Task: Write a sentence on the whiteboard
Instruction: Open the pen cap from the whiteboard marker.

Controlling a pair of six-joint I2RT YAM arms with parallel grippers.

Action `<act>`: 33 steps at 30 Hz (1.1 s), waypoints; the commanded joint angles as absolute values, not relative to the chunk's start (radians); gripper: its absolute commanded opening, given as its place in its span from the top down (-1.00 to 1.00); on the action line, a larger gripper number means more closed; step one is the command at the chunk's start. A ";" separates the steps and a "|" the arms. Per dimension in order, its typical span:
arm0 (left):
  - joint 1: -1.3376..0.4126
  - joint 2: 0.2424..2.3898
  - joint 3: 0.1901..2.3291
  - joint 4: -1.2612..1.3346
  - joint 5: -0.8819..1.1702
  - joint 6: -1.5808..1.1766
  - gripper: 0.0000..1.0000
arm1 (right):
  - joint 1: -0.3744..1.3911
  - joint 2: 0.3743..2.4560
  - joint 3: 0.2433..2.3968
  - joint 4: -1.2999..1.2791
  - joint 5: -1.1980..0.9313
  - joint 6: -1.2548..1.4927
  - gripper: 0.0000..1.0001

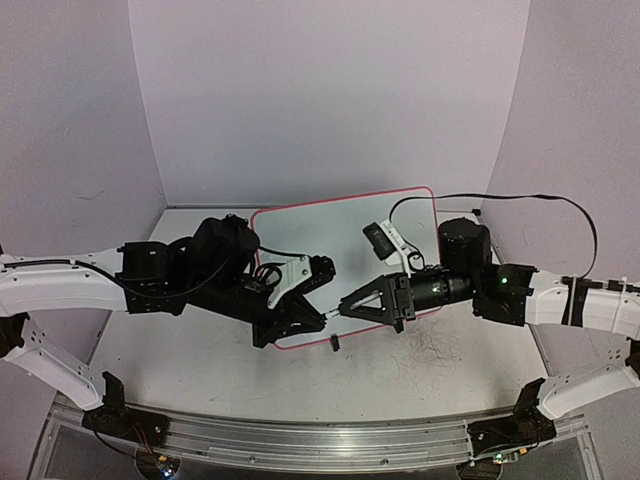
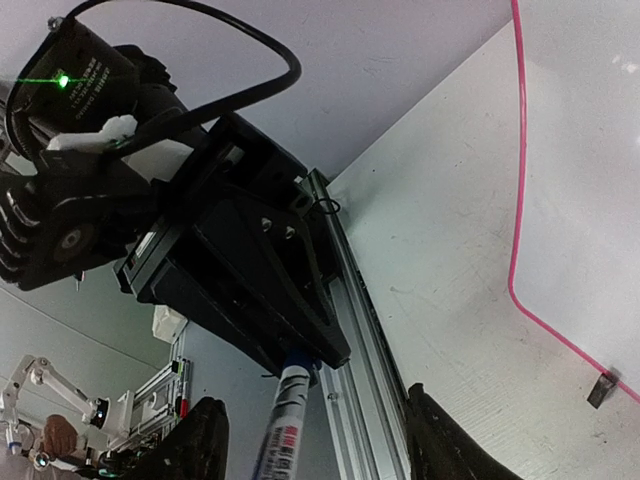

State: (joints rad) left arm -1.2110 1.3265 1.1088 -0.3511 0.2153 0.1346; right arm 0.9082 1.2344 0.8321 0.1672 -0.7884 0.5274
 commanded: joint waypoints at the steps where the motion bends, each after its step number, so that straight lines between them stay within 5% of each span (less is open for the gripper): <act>1: -1.210 1.335 1.163 -0.321 0.221 0.158 1.00 | 0.915 1.247 0.888 0.194 -0.843 0.515 -0.10; 17: -1.210 1.346 1.157 -0.323 0.216 0.163 1.00 | 0.919 1.271 0.874 0.236 -0.875 0.527 0.73; 21: -1.210 1.346 1.157 -0.326 0.216 0.165 1.00 | 0.918 1.283 0.876 0.229 -0.911 0.508 0.58; 29: -1.210 1.349 1.161 -0.336 0.223 0.164 1.00 | 0.919 1.309 0.882 0.200 -0.948 0.466 0.79; 33: -1.210 1.350 1.165 -0.342 0.226 0.166 1.00 | 0.918 1.319 0.892 0.178 -0.962 0.436 0.68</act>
State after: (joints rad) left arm -1.2118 1.3496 1.1091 -0.3966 0.2175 0.1531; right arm 0.9058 1.3069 0.8466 0.1791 -0.8859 0.4798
